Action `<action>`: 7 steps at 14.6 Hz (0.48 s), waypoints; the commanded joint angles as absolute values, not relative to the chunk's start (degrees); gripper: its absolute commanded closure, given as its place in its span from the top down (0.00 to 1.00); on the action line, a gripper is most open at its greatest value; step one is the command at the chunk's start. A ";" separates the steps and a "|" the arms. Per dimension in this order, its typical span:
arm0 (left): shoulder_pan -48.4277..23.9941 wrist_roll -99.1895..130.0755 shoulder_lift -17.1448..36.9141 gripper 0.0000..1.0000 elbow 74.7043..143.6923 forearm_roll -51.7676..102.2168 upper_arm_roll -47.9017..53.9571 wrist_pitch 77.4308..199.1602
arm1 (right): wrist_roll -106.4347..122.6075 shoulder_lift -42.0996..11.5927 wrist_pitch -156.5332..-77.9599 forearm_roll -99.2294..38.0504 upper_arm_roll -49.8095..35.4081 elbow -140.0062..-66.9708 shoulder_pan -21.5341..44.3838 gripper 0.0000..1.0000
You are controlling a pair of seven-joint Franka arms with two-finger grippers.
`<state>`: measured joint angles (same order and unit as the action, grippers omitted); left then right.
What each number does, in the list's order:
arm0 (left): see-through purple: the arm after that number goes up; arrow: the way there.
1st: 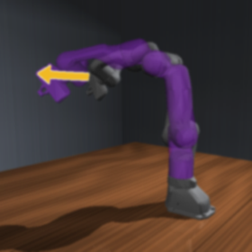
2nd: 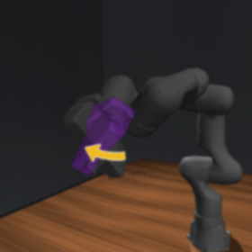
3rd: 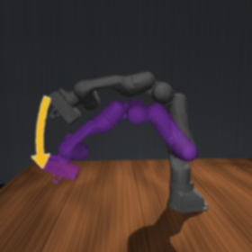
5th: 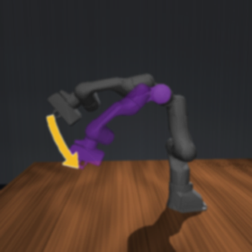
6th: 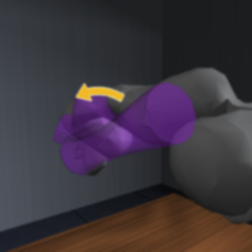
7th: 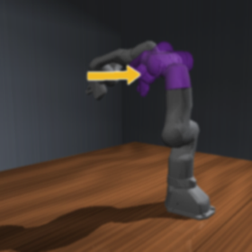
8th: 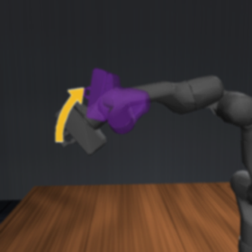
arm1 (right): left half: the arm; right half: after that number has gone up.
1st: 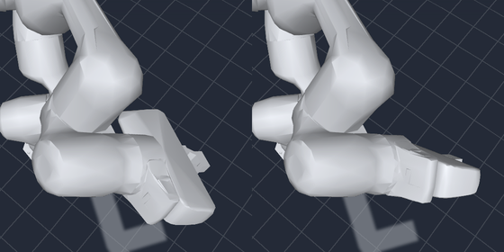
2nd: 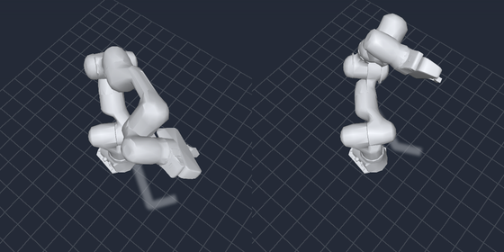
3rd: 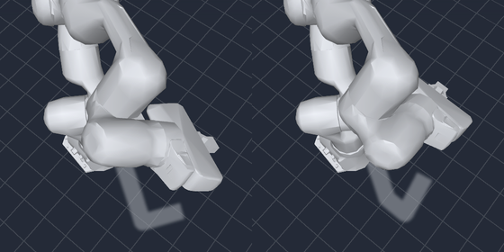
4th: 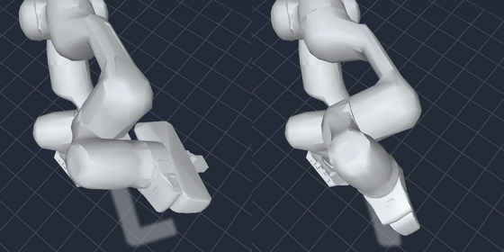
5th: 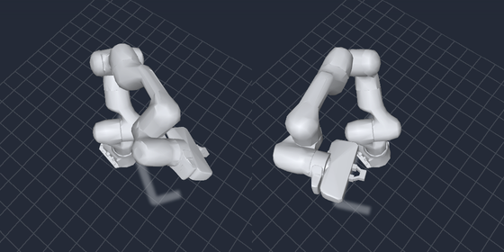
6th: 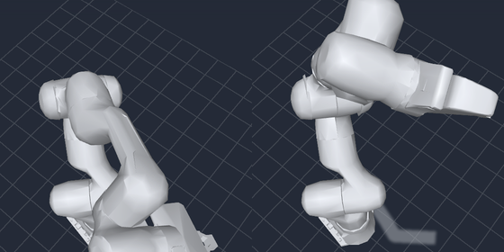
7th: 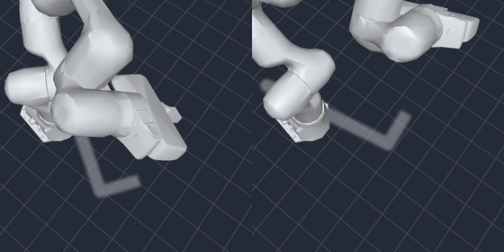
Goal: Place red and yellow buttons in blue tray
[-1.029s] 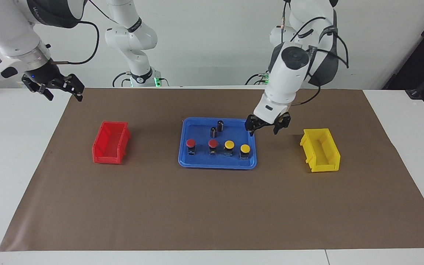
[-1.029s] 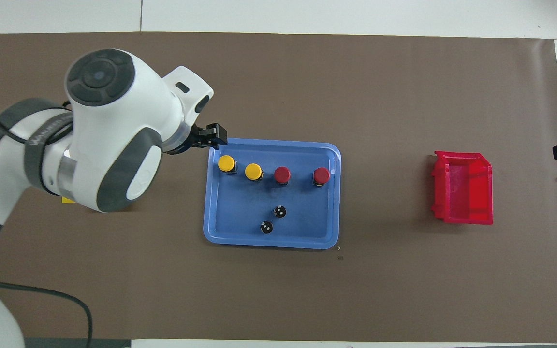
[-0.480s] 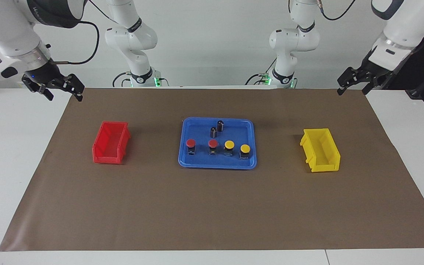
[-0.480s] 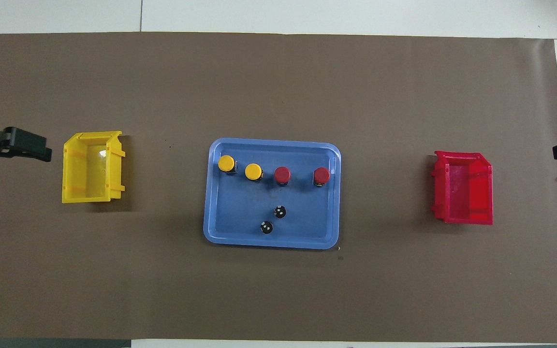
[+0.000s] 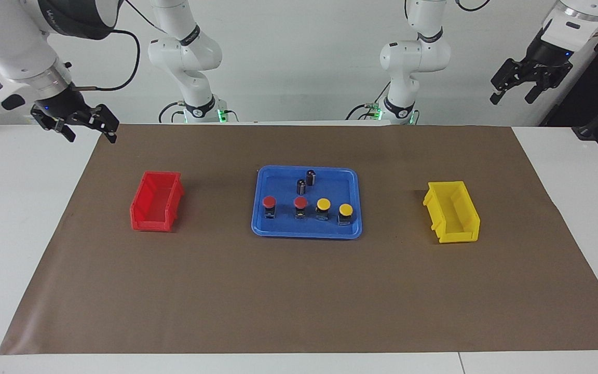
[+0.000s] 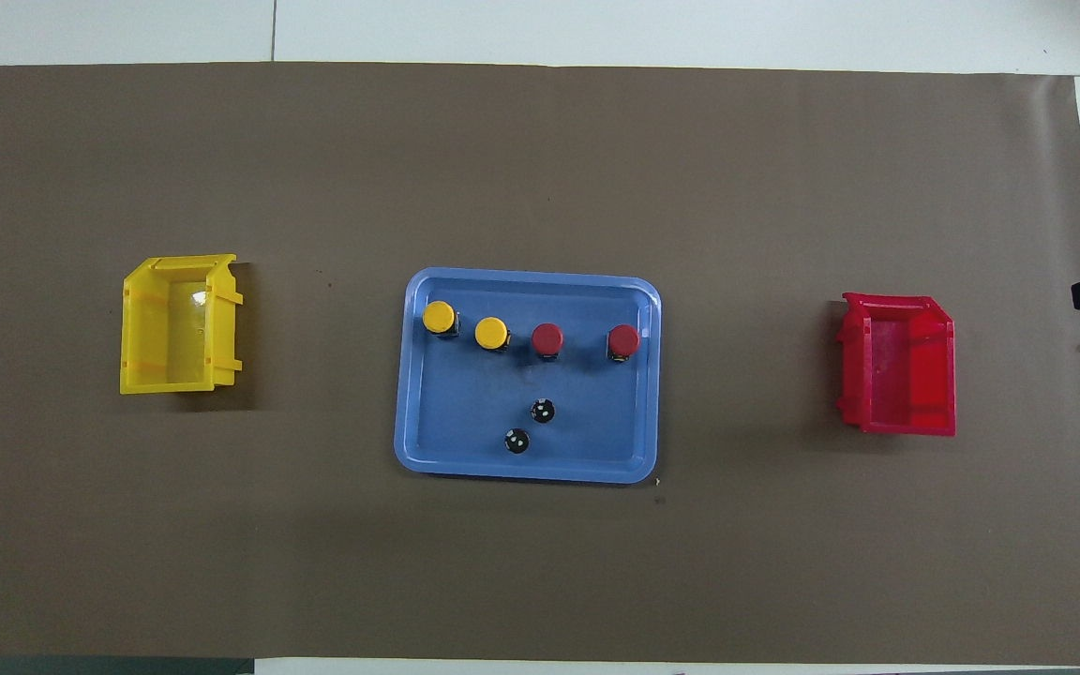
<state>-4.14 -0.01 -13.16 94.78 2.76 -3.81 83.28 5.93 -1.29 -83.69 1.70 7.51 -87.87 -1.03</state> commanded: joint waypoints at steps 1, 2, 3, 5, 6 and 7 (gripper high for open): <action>-4.48 0.09 -14.41 1.00 95.97 2.29 -2.11 84.45 | 5.71 -0.09 -84.38 0.97 7.56 -89.38 -0.88 1.00; -4.48 0.09 -13.63 1.00 95.37 2.29 -2.11 84.46 | 5.71 -0.09 -84.38 0.97 7.56 -89.38 -0.88 1.00; -4.48 0.09 -11.45 1.00 94.23 2.11 -1.94 84.20 | 5.71 0.00 -84.38 0.97 7.56 -89.38 -0.88 1.00; -4.48 0.09 -8.97 1.00 92.20 2.20 -1.93 83.41 | 5.71 -0.09 -84.38 0.97 7.56 -89.38 -0.88 1.00; -4.48 0.09 -9.14 1.00 92.37 2.11 -1.93 82.80 | 5.71 0.00 -84.38 0.97 7.56 -89.38 -0.88 1.00; -4.40 0.09 -9.14 1.00 92.37 2.20 -2.02 82.44 | 5.71 -0.09 -84.38 1.05 7.56 -89.38 -0.88 1.00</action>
